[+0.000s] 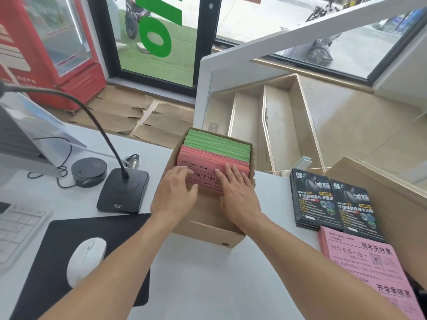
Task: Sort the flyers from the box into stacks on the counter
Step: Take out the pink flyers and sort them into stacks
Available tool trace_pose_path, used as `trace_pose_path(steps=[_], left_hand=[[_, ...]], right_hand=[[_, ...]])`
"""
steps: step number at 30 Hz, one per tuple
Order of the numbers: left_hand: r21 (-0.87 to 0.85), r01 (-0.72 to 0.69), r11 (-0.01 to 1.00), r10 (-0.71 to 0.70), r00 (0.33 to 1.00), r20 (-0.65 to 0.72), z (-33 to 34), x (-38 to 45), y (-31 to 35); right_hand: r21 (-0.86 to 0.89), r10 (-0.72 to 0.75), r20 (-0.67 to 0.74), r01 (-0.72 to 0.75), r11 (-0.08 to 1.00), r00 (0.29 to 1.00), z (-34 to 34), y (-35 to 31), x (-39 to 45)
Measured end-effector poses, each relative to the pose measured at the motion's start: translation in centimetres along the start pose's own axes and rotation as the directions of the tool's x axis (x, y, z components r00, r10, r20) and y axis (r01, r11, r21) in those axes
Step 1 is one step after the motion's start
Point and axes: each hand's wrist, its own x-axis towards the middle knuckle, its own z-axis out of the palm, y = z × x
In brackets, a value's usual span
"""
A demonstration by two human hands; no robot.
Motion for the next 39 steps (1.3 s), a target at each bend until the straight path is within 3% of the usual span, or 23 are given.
trace_pose_path(steps=[6, 10, 13, 16, 19, 22, 24, 27, 28, 30, 34, 39], left_hand=[[0.004, 0.046, 0.999, -0.046, 0.997, 0.062, -0.2, 0.0, 0.3], [0.023, 0.063, 0.998, -0.065, 0.995, 0.072, -0.1, 0.1, 0.2], [0.016, 0.062, 0.998, -0.063, 0.997, 0.052, -0.1, 0.1, 0.2], [0.007, 0.019, 1.0, -0.019, 1.0, 0.0, -0.1, -0.2, 0.3], [0.15, -0.167, 0.974, 0.177, 0.982, -0.058, -0.1, -0.7, 0.7], [0.219, -0.351, 0.91, 0.38, 0.918, -0.109, -0.6, -1.3, 0.9], [0.198, -0.446, 0.873, 0.478, 0.863, -0.161, -1.4, -1.9, 1.6], [0.19, -0.605, 0.773, 0.634, 0.729, -0.259, -3.3, -3.1, 4.3], [0.111, -0.655, 0.748, 0.659, 0.712, -0.243, -3.8, -4.0, 5.3], [-0.121, -0.67, 0.732, 0.666, 0.742, -0.081, -4.2, -6.6, 6.9], [-0.303, -0.492, 0.816, 0.559, 0.805, 0.199, -0.2, -12.3, 6.7], [-0.261, -0.288, 0.921, 0.366, 0.868, 0.335, 4.7, -16.8, 5.6]], right_hand=[[0.025, -0.01, -0.248, 0.017, 1.0, 0.969, 0.0, -0.2, 0.0], [0.156, 0.061, -0.142, -0.038, 0.987, 0.988, -1.3, -0.3, -0.4], [0.147, 0.088, -0.013, -0.085, 0.986, 0.996, -1.8, -0.4, -0.5], [0.228, 0.108, -0.12, -0.079, 0.97, 0.987, -2.4, -0.6, -0.8], [0.325, 0.106, -0.265, -0.015, 0.946, 0.958, -3.5, -0.8, -2.0], [0.333, 0.065, -0.417, 0.085, 0.939, 0.907, -6.2, -0.3, -4.5], [0.292, 0.025, -0.418, 0.108, 0.95, 0.908, -8.4, 0.8, -6.7], [0.281, -0.017, -0.376, 0.132, 0.951, 0.927, -11.2, 3.9, -11.2], [0.313, -0.014, -0.352, 0.132, 0.941, 0.936, -11.8, 5.1, -13.0], [0.42, 0.034, -0.269, 0.085, 0.904, 0.962, -11.7, 7.2, -16.8], [0.577, 0.129, -0.099, -0.048, 0.815, 0.987, -7.6, 10.3, -22.8], [0.624, 0.192, -0.035, -0.129, 0.771, 0.981, -2.7, 10.6, -26.6]])
